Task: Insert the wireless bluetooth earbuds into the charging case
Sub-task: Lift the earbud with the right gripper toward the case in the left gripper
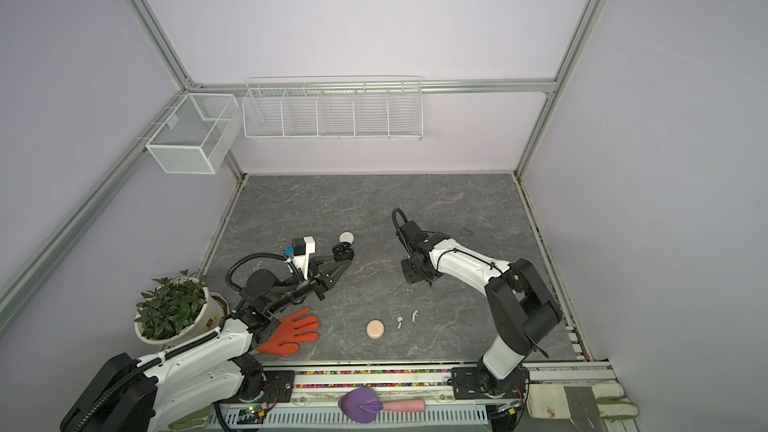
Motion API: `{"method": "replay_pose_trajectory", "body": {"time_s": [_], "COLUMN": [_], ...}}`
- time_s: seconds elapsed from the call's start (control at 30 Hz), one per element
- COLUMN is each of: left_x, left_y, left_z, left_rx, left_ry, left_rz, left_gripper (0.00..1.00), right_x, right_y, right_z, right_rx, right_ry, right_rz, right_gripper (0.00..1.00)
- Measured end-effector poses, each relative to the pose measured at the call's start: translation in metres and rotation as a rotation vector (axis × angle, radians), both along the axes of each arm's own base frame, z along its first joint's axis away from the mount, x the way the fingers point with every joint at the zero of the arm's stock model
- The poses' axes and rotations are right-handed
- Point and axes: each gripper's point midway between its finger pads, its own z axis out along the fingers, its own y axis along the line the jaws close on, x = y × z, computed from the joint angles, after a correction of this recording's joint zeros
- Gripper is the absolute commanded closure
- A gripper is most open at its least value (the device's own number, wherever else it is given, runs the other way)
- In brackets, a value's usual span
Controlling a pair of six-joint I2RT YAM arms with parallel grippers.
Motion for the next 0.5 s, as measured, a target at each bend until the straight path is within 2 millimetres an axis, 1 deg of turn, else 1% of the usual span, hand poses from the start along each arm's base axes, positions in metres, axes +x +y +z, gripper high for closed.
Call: {"method": "replay_pose_trajectory", "body": {"time_s": [0.1, 0.2, 0.27, 0.5], "left_x": [0.002, 0.003, 0.002, 0.004], "left_y": [-0.003, -0.007, -0.01, -0.021], "left_z": [-0.006, -0.01, -0.01, -0.002], "left_rx": [0.01, 0.019, 0.028, 0.042], "left_ry": [0.012, 0.016, 0.005, -0.083], "left_rz": [-0.006, -0.025, -0.044, -0.088], "left_gripper": [1.0, 1.0, 1.0, 1.0], "right_x": [0.004, 0.002, -0.002, -0.03], "right_y": [0.012, 0.025, 0.033, 0.055], "right_z": [0.034, 0.07, 0.093, 0.175], "right_rx": [0.017, 0.038, 0.06, 0.143], "right_ry": [-0.095, -0.19, -0.247, -0.43], "right_rz": [0.036, 0.075, 0.104, 0.218], "right_gripper": [0.82, 0.82, 0.82, 0.83]}}
